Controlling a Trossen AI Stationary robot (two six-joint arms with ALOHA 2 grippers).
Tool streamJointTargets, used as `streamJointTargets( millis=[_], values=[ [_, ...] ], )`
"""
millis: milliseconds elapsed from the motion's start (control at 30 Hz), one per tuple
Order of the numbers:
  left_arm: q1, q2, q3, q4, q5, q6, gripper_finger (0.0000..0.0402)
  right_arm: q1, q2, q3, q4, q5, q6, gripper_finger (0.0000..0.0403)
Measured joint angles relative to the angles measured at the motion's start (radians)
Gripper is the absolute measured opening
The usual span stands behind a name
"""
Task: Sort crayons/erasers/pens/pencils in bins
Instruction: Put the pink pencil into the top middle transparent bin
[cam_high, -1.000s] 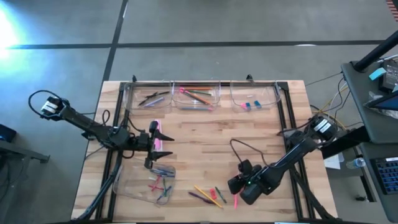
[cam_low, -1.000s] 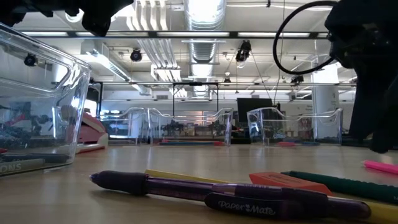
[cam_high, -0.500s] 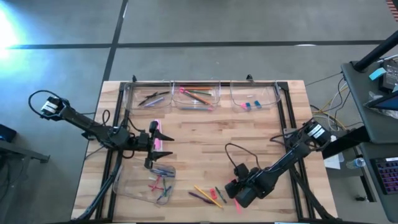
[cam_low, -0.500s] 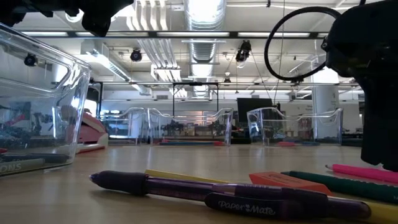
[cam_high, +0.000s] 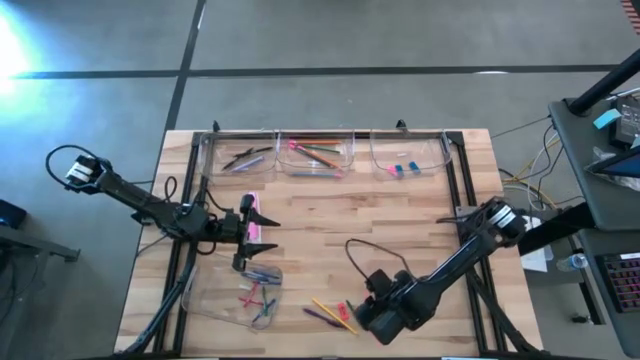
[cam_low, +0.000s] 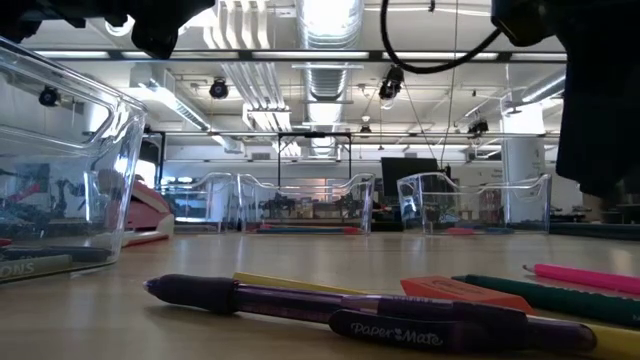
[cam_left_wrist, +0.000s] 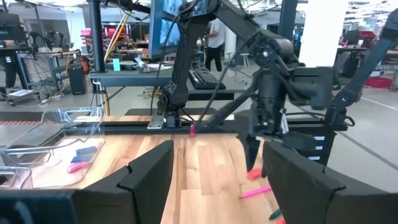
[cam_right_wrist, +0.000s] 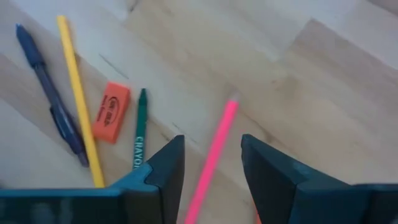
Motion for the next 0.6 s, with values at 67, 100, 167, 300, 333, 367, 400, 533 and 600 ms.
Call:
streamJointTargets(
  millis=[67, 100, 167, 300, 333, 367, 400, 533, 600],
  values=[
    [0.0, 0.0, 0.0, 0.0, 0.0, 0.0, 0.0233, 0.0, 0.029, 0.034, -0.008, -0.001, -0.024, 0.0143],
    [0.0, 0.0, 0.0, 0.0, 0.0, 0.0, 0.0233, 0.0, 0.045, 0.05, -0.009, -0.003, -0.042, 0.0141],
    [0.0, 0.0, 0.0, 0.0, 0.0, 0.0, 0.0233, 0.0, 0.074, 0.077, -0.008, -0.012, -0.074, 0.0136],
    [0.0, 0.0, 0.0, 0.0, 0.0, 0.0, 0.0233, -0.006, 0.123, 0.124, -0.021, -0.04, -0.111, 0.013],
    [0.0, 0.0, 0.0, 0.0, 0.0, 0.0, 0.0233, -0.008, 0.133, 0.132, -0.02, -0.048, -0.117, 0.0129],
    [0.0, 0.0, 0.0, 0.0, 0.0, 0.0, 0.0233, -0.012, 0.143, 0.138, -0.02, -0.056, -0.122, 0.0128],
    [0.0, 0.0, 0.0, 0.0, 0.0, 0.0, 0.0233, -0.015, 0.15, 0.143, -0.021, -0.065, -0.128, 0.0128],
    [0.0, 0.0, 0.0, 0.0, 0.001, 0.0, 0.0233, -0.028, 0.166, 0.147, -0.021, -0.093, -0.137, 0.0132],
    [0.0, 0.0, 0.0, 0.0, 0.001, 0.0, 0.0233, -0.035, 0.169, 0.147, -0.016, -0.117, -0.149, 0.0137]
  ],
)
